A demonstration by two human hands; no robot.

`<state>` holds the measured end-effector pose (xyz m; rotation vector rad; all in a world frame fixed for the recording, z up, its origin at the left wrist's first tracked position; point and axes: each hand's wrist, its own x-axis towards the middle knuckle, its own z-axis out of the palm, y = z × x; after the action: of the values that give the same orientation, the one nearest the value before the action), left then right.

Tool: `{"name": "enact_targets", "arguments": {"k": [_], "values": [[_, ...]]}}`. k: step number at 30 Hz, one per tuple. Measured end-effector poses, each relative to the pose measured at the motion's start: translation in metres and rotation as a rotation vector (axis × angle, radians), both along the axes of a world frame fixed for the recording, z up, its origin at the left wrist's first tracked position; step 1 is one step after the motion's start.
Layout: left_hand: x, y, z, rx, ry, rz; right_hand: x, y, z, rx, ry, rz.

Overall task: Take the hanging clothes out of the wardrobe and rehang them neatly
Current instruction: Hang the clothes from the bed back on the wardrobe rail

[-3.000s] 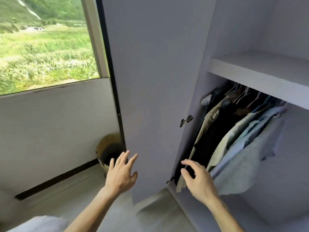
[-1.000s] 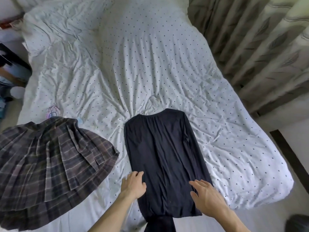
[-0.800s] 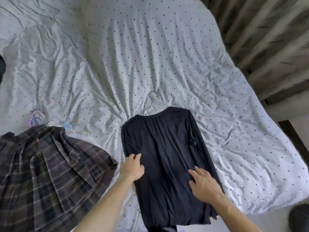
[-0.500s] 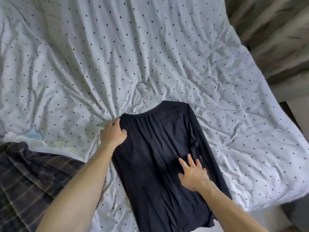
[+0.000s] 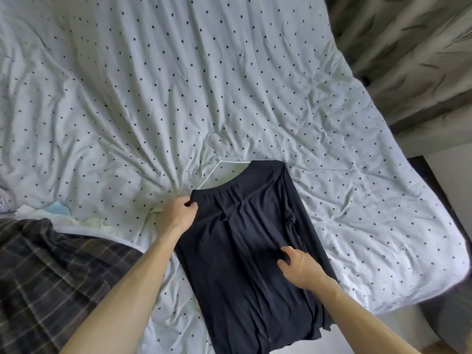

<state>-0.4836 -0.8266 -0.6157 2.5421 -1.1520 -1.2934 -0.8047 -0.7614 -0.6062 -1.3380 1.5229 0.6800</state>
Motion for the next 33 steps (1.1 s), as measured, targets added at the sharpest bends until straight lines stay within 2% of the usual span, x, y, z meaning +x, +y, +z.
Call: {"name": "enact_targets", "arguments": {"k": [5,9,13,15,18,21,25,28,30,33], "values": [[-0.046,0.06,0.06,0.054,0.208,-0.157,0.011,0.014,0.064,-0.088,-0.2,-0.337],[-0.108,0.113,0.096,-0.008,0.26,-0.309,0.016,0.043,0.109,-0.131,-0.347,-0.599],[-0.168,0.156,0.133,-0.098,0.294,-0.444,-0.006,0.083,0.141,-0.396,-0.298,-0.748],[-0.194,0.173,0.153,-0.148,0.273,-0.548,-0.029,0.103,0.155,-0.432,-0.313,-0.822],[-0.229,0.19,0.173,-0.252,0.173,-0.747,-0.067,0.136,0.182,-0.399,-0.47,-1.029],[-0.273,0.199,0.198,-0.322,0.154,-0.964,-0.109,0.175,0.21,-0.395,-0.609,-1.245],[-0.352,0.23,0.243,-0.349,0.139,-1.268,-0.173,0.236,0.232,-0.623,-0.56,-1.309],[-0.404,0.266,0.267,-0.228,0.167,-1.527,-0.224,0.295,0.247,-0.717,-0.458,-1.268],[-0.433,0.286,0.284,-0.16,0.248,-1.658,-0.254,0.342,0.259,-0.764,-0.38,-1.21],[-0.479,0.311,0.313,-0.3,0.376,-1.692,-0.286,0.417,0.286,-0.826,-0.219,-1.118]]}}
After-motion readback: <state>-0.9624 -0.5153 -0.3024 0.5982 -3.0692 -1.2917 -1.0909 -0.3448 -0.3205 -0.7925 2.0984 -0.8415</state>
